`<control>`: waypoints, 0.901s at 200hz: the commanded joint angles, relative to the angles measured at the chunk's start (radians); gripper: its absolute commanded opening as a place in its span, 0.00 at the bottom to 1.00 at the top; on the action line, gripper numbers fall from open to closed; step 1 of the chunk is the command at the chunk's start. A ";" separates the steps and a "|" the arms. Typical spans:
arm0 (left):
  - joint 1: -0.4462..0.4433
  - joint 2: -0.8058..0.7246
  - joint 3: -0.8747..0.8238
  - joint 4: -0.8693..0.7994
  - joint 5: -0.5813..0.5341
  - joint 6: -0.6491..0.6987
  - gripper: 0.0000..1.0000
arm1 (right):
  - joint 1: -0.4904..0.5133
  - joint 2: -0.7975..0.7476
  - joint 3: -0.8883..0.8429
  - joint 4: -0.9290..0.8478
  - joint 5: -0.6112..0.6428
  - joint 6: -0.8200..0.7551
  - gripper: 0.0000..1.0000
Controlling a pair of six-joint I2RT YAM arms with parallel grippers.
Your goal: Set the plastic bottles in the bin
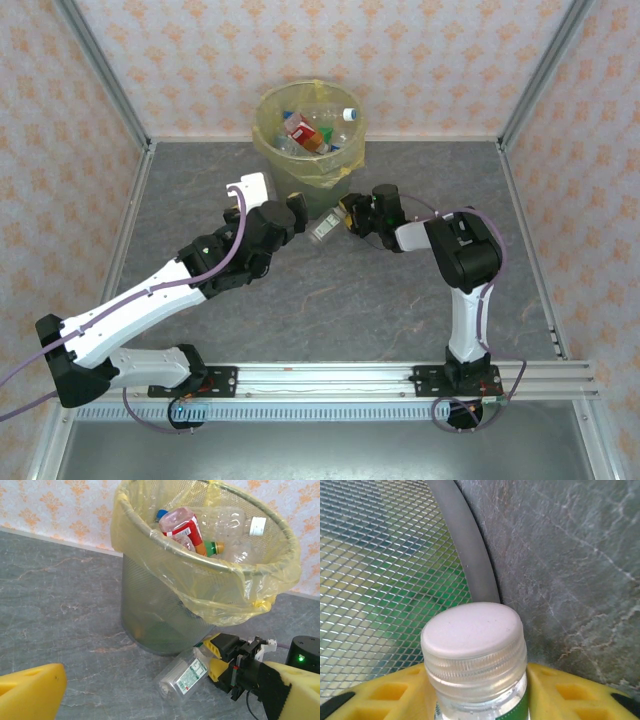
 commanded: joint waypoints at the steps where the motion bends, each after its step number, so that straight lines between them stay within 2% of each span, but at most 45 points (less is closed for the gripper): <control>1: -0.004 -0.045 -0.026 -0.024 -0.047 -0.020 0.99 | 0.004 -0.001 0.007 -0.036 0.015 -0.043 0.45; 20: -0.003 -0.073 -0.041 -0.008 -0.053 -0.019 0.99 | 0.003 -0.054 -0.019 -0.055 0.031 -0.068 0.39; 92: 0.034 -0.206 -0.198 0.134 -0.084 -0.006 0.99 | -0.058 -0.347 -0.077 -0.346 0.093 -0.246 0.37; 118: 0.061 -0.232 -0.202 0.139 -0.081 -0.012 0.99 | -0.095 -0.484 -0.093 -0.436 0.128 -0.302 0.37; 151: 0.088 -0.225 -0.144 0.130 -0.070 0.016 0.99 | -0.142 -0.629 -0.030 -0.559 0.198 -0.388 0.37; 180: 0.112 -0.197 -0.097 0.156 -0.080 0.075 0.99 | -0.165 -0.688 0.095 -0.631 0.263 -0.466 0.37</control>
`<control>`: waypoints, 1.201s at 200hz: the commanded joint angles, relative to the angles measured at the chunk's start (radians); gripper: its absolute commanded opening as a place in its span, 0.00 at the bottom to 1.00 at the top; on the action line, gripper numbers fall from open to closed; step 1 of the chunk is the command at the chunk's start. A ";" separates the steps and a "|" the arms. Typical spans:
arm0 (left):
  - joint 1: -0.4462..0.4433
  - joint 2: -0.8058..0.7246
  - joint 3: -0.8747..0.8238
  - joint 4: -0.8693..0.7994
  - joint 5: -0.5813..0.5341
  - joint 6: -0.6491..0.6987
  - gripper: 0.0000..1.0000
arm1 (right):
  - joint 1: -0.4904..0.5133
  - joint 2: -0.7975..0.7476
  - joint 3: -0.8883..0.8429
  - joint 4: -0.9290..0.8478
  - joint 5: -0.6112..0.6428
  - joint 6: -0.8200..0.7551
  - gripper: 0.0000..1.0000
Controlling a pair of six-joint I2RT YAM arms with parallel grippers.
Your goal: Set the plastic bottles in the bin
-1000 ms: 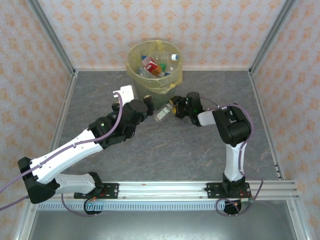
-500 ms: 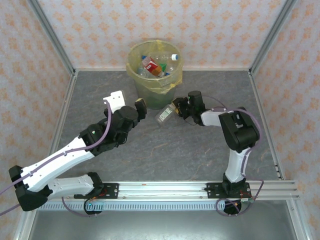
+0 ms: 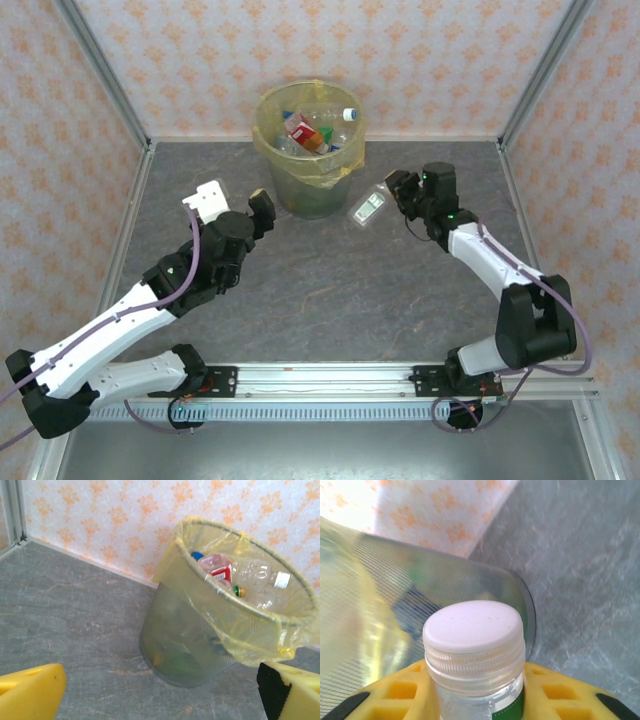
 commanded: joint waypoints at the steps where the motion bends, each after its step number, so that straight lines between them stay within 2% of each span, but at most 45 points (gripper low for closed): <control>1: 0.023 0.017 0.058 0.043 -0.027 0.064 0.99 | -0.016 -0.058 0.121 -0.085 0.095 -0.102 0.37; 29: 0.040 0.055 0.110 0.054 -0.040 0.115 0.99 | -0.016 -0.052 0.263 -0.096 0.130 -0.143 0.37; 42: 0.056 0.064 0.118 0.069 -0.046 0.118 0.99 | -0.017 -0.024 0.340 -0.105 0.113 -0.146 0.37; 62: 0.094 0.074 0.136 0.119 0.012 0.186 0.99 | -0.016 0.023 0.428 -0.097 0.081 -0.139 0.37; 104: 0.112 0.099 0.153 0.150 0.015 0.265 0.99 | 0.015 0.143 0.607 -0.075 0.039 -0.097 0.37; 145: 0.114 0.119 0.180 0.113 0.018 0.268 0.99 | 0.110 0.308 0.808 -0.122 0.040 -0.113 0.37; 214: 0.119 0.027 0.109 0.095 0.007 0.241 0.99 | 0.210 0.511 0.996 -0.218 0.092 -0.170 0.37; 240: 0.123 0.017 0.102 0.093 0.005 0.235 0.99 | 0.223 0.525 1.018 -0.257 0.105 -0.193 0.47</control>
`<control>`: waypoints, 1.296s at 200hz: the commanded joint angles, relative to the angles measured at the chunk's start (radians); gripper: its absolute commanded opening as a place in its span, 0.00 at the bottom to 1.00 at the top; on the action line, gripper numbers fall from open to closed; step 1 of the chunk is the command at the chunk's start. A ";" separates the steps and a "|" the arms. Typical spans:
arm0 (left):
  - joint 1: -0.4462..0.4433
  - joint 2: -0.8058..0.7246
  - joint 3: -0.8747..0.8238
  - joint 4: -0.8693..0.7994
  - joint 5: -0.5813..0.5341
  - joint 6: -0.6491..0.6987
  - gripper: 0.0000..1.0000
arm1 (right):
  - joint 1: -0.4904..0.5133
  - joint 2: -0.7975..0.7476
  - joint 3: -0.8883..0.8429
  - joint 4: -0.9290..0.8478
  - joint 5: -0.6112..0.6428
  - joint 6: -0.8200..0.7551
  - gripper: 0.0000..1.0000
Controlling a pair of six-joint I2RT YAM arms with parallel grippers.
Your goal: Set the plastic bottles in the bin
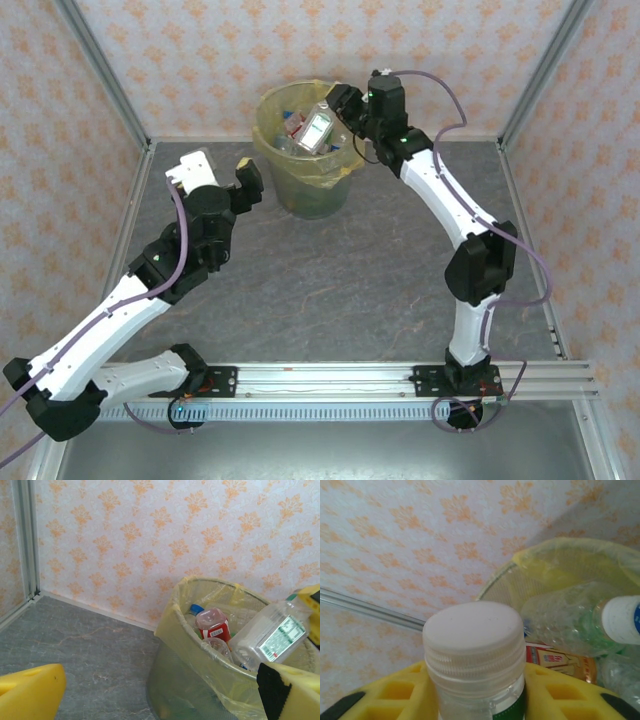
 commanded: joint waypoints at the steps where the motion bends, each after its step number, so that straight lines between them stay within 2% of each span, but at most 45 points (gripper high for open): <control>1: 0.014 -0.013 -0.015 -0.019 -0.015 -0.004 0.99 | 0.010 -0.002 0.049 -0.044 0.034 -0.045 0.47; 33: 0.019 -0.005 -0.010 -0.010 -0.006 0.000 0.99 | 0.010 -0.039 0.040 -0.056 0.095 -0.086 0.60; 95: 0.024 0.045 0.027 0.000 0.019 0.014 0.99 | 0.010 -0.090 0.033 -0.084 0.148 -0.143 0.64; 159: 0.025 0.053 0.031 0.001 0.026 0.010 0.99 | 0.009 -0.117 0.013 -0.087 0.143 -0.174 0.65; 171: 0.025 0.051 0.029 0.002 0.028 0.009 0.99 | 0.010 -0.111 0.016 -0.079 0.143 -0.187 0.59; 195: 0.025 0.051 0.030 -0.002 0.034 0.003 0.99 | 0.011 -0.063 0.076 -0.093 0.121 -0.211 0.56; 221: 0.025 0.046 0.029 -0.009 0.030 -0.001 0.99 | 0.010 0.025 0.200 -0.204 0.135 -0.216 0.55; 259: 0.026 0.027 0.012 -0.007 0.018 -0.008 0.99 | -0.005 0.040 0.203 -0.202 0.109 -0.218 0.55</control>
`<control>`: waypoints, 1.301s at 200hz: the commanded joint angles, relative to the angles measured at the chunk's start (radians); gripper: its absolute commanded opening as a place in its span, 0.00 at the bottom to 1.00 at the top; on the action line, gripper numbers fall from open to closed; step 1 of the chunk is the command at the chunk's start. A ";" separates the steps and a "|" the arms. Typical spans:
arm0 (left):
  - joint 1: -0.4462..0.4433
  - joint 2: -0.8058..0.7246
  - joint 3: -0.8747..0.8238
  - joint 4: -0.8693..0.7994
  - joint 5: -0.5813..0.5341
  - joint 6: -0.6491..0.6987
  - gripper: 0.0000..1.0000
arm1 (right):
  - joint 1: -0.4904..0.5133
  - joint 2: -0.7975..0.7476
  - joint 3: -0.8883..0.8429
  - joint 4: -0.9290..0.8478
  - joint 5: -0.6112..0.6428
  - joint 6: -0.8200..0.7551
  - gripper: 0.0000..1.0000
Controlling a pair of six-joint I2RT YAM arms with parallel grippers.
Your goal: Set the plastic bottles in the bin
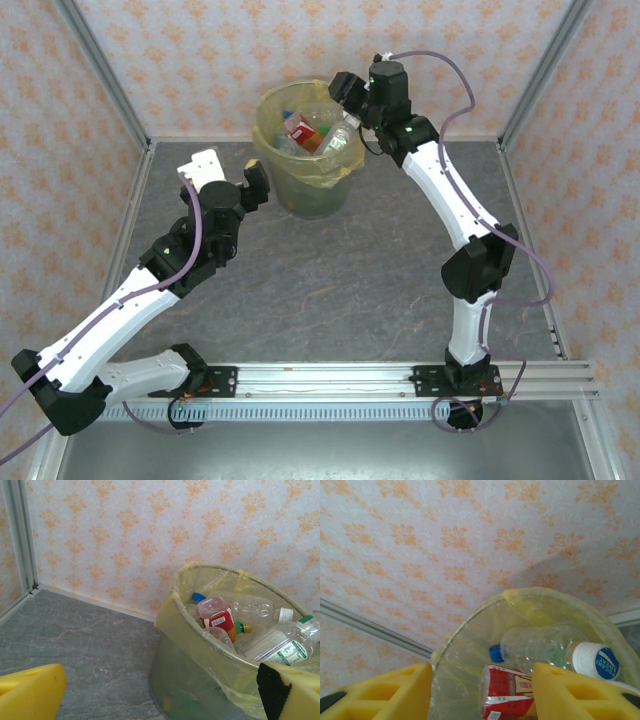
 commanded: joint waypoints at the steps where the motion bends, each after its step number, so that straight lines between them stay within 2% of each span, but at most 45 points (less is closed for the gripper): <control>1: 0.009 -0.024 0.012 -0.008 -0.016 -0.008 0.99 | -0.009 0.012 0.026 -0.034 -0.015 -0.014 0.55; 91: 0.009 -0.007 0.022 -0.002 -0.009 -0.013 0.99 | -0.006 0.094 0.022 -0.042 -0.209 0.018 0.54; 189: 0.011 0.033 0.034 0.023 0.018 -0.002 0.99 | -0.005 0.076 0.151 -0.072 -0.226 -0.087 0.56; 235: 0.022 0.136 0.123 0.036 0.099 0.018 0.99 | -0.033 0.012 0.126 -0.075 -0.127 -0.108 0.58; 260: 0.039 0.178 0.158 0.051 0.150 0.012 0.99 | -0.081 0.031 0.119 -0.072 -0.166 -0.063 0.53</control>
